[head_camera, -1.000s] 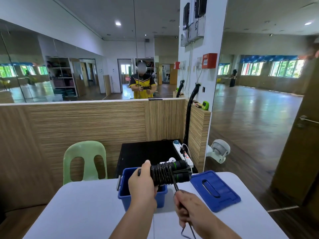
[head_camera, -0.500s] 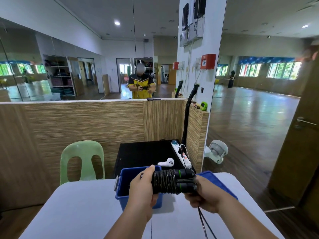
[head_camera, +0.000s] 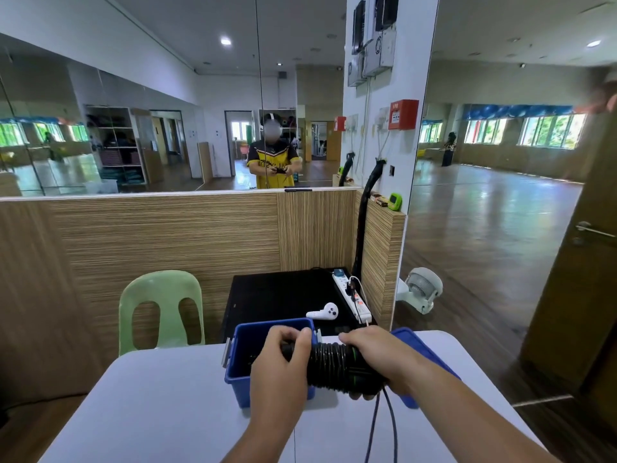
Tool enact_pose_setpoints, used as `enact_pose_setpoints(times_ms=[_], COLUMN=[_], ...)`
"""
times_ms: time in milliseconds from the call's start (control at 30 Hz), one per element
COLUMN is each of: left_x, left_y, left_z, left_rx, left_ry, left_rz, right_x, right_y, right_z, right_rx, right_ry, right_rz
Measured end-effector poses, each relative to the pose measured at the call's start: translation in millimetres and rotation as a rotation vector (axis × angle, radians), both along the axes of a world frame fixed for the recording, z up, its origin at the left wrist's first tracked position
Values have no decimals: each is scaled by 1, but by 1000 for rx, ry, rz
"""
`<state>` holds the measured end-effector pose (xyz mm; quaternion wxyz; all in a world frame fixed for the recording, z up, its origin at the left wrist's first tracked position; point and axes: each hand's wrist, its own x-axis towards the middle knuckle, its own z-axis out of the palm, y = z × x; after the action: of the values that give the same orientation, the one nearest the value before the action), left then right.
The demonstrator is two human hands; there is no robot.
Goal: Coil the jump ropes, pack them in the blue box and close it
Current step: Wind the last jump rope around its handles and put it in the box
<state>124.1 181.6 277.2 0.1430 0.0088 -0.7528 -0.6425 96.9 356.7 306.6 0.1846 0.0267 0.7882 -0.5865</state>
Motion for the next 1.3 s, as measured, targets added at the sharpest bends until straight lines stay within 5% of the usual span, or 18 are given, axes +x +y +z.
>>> enact_pose_setpoints(times_ms=[200, 333, 567, 733, 900, 1300], left_x=[-27, -35, -38, -33, -39, -60], left_y=[-33, -44, -36, -31, -35, -48], left_z=[-14, 0, 20, 20, 16, 15], left_rx=[-1107, -1566, -1603, -1588, -1535, -1593], left_ry=[773, 822, 761, 606, 534, 415], left_rz=[-230, -434, -531, -611, -604, -530], right_x=[-5, -6, -14, -19, -27, 8], right_y=[6, 11, 9, -1, -9, -17], right_z=[2, 8, 19, 38, 61, 55], right_rx=[-20, -54, 6, 586, 828, 283], right_ry=[-113, -176, -207, -13, 103, 131], right_rz=[-57, -58, 23, 199, 288, 185])
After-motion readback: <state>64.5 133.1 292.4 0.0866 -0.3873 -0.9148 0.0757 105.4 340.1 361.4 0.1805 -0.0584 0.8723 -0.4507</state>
